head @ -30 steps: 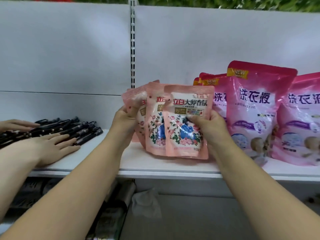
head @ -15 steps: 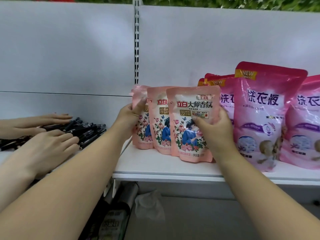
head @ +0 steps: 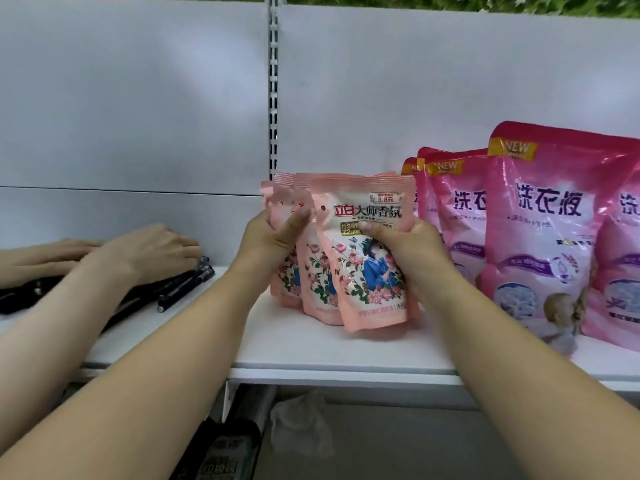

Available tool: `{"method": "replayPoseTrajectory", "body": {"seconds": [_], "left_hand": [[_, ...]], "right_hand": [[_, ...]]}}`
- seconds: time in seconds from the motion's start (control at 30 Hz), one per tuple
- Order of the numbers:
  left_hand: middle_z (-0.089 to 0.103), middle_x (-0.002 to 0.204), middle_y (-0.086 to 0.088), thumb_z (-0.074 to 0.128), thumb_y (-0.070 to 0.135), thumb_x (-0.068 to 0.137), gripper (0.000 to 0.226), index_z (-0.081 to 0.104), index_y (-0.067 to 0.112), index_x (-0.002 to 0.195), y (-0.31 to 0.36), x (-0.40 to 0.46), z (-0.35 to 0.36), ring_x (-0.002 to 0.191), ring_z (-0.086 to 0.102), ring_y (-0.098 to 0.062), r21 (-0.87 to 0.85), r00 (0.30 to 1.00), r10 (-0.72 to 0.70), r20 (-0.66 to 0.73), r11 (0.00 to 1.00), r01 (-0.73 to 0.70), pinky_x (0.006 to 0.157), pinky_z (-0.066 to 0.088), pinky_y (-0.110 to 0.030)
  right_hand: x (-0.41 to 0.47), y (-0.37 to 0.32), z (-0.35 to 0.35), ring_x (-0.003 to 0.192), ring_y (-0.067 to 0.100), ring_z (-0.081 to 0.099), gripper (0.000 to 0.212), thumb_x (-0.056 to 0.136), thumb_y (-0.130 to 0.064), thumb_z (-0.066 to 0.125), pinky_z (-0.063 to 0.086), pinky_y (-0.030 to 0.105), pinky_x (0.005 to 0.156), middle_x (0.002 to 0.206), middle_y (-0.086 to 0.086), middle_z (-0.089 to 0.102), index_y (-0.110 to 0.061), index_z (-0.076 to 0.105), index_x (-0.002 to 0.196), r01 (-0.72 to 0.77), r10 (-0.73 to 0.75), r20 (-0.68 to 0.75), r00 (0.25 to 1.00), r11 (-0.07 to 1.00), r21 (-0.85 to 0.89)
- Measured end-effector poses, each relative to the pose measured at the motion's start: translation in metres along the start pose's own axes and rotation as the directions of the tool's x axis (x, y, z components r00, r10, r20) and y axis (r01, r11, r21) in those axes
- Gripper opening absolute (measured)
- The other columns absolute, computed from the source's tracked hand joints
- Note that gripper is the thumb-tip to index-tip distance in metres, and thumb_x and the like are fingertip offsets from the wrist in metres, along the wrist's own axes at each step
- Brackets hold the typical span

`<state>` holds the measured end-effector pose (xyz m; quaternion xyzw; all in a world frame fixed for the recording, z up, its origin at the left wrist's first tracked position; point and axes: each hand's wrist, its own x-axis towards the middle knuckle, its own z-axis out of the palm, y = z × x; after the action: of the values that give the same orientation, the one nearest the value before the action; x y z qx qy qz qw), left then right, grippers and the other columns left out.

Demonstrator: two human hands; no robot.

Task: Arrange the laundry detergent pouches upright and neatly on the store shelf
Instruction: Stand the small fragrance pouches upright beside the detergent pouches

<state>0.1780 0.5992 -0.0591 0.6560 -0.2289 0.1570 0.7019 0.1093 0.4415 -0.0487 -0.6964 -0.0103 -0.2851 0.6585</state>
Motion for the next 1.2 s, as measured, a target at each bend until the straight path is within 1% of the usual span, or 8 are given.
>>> {"method": "replayPoseTrajectory", "body": {"seconds": [0.07,0.13,0.23,0.37,0.57,0.73,1.0,1.2], "left_hand": [[0.065,0.084,-0.011,0.068,0.079,0.041,0.076,0.056,0.013,0.079,0.001,0.001,-0.001,0.080,0.062,-0.025,-0.022,0.999,0.022,-0.029,0.999,-0.023,0.081,0.052,-0.049],[0.063,0.084,-0.015,0.065,0.065,0.059,0.059,0.057,0.010,0.078,0.000,0.002,-0.001,0.078,0.060,-0.026,-0.027,0.997,0.031,-0.065,0.999,-0.033,0.084,0.051,-0.053],[0.067,0.075,-0.004,0.063,0.048,0.078,0.033,0.057,0.017,0.070,-0.003,0.004,-0.008,0.071,0.064,-0.021,-0.048,0.983,0.036,-0.179,0.998,-0.045,0.072,0.054,-0.038],[0.066,0.075,0.002,0.062,0.045,0.082,0.029,0.055,0.018,0.073,-0.009,0.007,-0.020,0.072,0.065,-0.015,-0.034,0.953,0.054,-0.300,0.997,-0.068,0.074,0.054,-0.036],[0.060,0.116,-0.005,0.071,0.053,0.067,0.067,0.044,0.020,0.119,-0.016,0.010,-0.018,0.105,0.060,-0.024,0.008,0.984,-0.056,-0.167,0.998,0.058,0.094,0.048,-0.046],[0.068,0.093,0.000,0.065,0.041,0.080,0.016,0.057,0.029,0.086,-0.022,0.013,-0.006,0.096,0.065,-0.025,0.065,0.991,-0.134,0.000,0.989,0.133,0.091,0.050,-0.044],[0.070,0.099,-0.011,0.072,0.042,0.072,0.032,0.058,0.019,0.091,-0.033,0.035,-0.013,0.092,0.067,-0.031,-0.011,0.972,-0.237,0.001,0.972,0.237,0.089,0.051,-0.050],[0.068,0.102,-0.014,0.072,0.050,0.070,0.052,0.060,0.012,0.104,-0.046,0.054,-0.020,0.096,0.063,-0.033,0.005,0.965,-0.227,-0.134,0.973,0.230,0.091,0.049,-0.050]], "right_hand": [[-0.001,0.002,0.001,0.069,0.013,0.063,0.025,0.075,-0.017,0.074,0.052,0.024,0.063,0.076,0.000,0.066,-0.001,0.060,0.086,0.053,-0.053,-0.029,0.998,0.999,-0.011],[-0.003,0.004,0.000,0.072,0.008,0.062,0.011,0.076,-0.013,0.072,0.052,0.023,0.067,0.078,-0.006,0.066,-0.008,0.063,0.080,0.094,-0.093,-0.043,0.995,0.995,0.019],[-0.005,0.005,-0.004,0.081,0.010,0.065,0.013,0.079,-0.010,0.069,0.053,0.025,0.079,0.087,-0.010,0.067,-0.021,0.063,0.077,0.149,-0.140,-0.113,0.984,0.986,0.070],[-0.004,0.012,-0.010,0.087,0.017,0.067,0.014,0.081,-0.012,0.069,0.054,0.037,0.084,0.082,-0.008,0.068,-0.024,0.064,0.075,0.191,-0.173,-0.220,0.960,0.980,0.060],[0.000,0.016,-0.016,0.066,0.008,0.059,0.012,0.082,-0.015,0.069,0.049,0.030,0.069,0.076,-0.012,0.065,-0.023,0.064,0.074,0.242,-0.226,-0.364,0.904,0.970,-0.001],[-0.001,0.016,-0.014,0.072,0.010,0.061,0.015,0.081,-0.014,0.069,0.053,0.032,0.076,0.076,-0.013,0.064,-0.026,0.063,0.073,0.246,-0.229,-0.374,0.899,0.969,-0.005],[0.001,0.019,-0.015,0.080,0.016,0.067,0.018,0.081,-0.016,0.069,0.055,0.040,0.081,0.077,-0.014,0.066,-0.030,0.062,0.072,0.252,-0.241,-0.389,0.889,0.967,-0.024],[-0.001,0.017,-0.015,0.066,0.005,0.059,0.017,0.084,-0.016,0.067,0.052,0.025,0.068,0.071,-0.015,0.062,-0.028,0.061,0.074,0.266,-0.260,-0.359,0.896,0.963,-0.036]]}}
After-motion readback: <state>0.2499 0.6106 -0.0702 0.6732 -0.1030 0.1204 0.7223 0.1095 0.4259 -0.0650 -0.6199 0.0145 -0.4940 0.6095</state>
